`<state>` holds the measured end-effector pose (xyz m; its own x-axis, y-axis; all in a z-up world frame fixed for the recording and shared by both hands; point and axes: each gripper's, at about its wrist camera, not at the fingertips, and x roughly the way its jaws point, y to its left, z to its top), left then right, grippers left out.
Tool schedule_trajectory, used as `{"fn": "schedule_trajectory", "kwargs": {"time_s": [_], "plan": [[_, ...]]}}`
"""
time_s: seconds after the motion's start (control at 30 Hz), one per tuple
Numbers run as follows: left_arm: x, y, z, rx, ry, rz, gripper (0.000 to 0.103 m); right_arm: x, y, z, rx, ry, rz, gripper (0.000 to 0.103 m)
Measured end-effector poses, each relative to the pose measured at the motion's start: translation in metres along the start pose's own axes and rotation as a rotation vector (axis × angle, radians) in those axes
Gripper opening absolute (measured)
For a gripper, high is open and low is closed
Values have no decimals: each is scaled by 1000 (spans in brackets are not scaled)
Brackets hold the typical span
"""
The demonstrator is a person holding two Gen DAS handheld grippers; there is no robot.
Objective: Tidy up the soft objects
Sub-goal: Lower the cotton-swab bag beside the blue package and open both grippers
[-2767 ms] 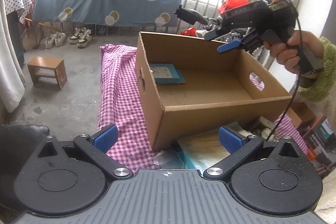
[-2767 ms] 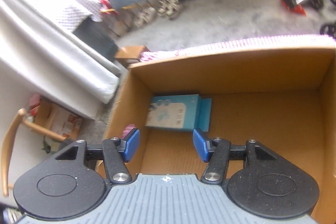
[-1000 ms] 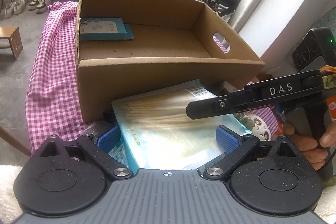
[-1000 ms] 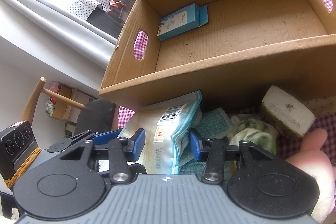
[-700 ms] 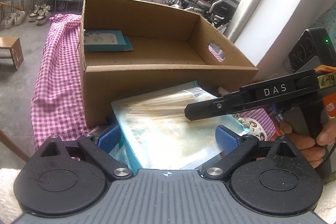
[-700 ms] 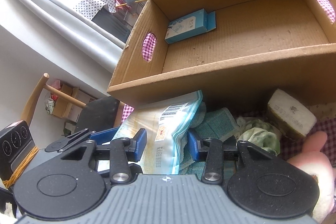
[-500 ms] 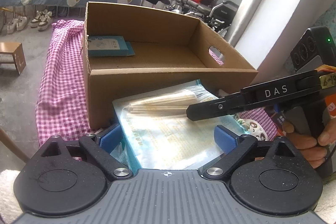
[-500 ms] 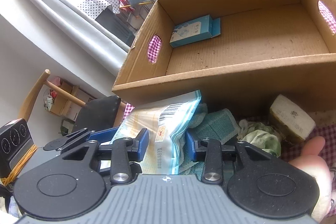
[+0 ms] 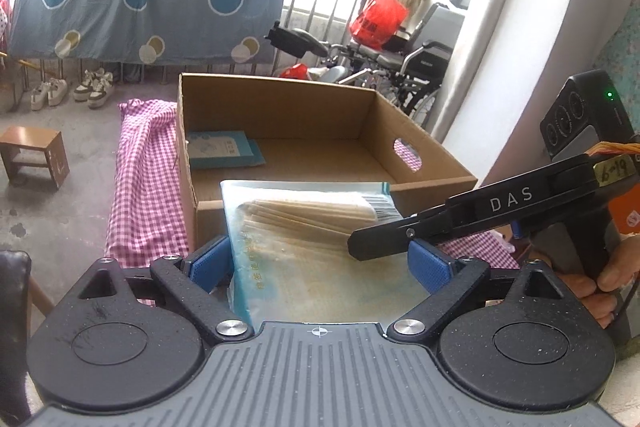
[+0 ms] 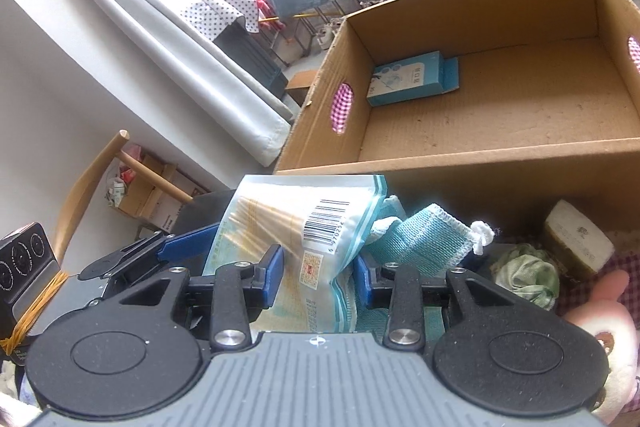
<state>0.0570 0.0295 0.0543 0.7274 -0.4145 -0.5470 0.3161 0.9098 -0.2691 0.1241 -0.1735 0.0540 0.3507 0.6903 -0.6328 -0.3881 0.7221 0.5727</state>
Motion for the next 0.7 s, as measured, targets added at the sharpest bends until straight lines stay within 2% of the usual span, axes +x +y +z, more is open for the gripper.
{"fn": "schedule_trajectory", "kwargs": {"time_s": [0.4,0.7], "plan": [[4,-3,22,26,-55,24,94,-6,-2,27,47,13,66,40],[31,11,49,21,-29,1,94,6,-22,62,119,46,88,40]]}}
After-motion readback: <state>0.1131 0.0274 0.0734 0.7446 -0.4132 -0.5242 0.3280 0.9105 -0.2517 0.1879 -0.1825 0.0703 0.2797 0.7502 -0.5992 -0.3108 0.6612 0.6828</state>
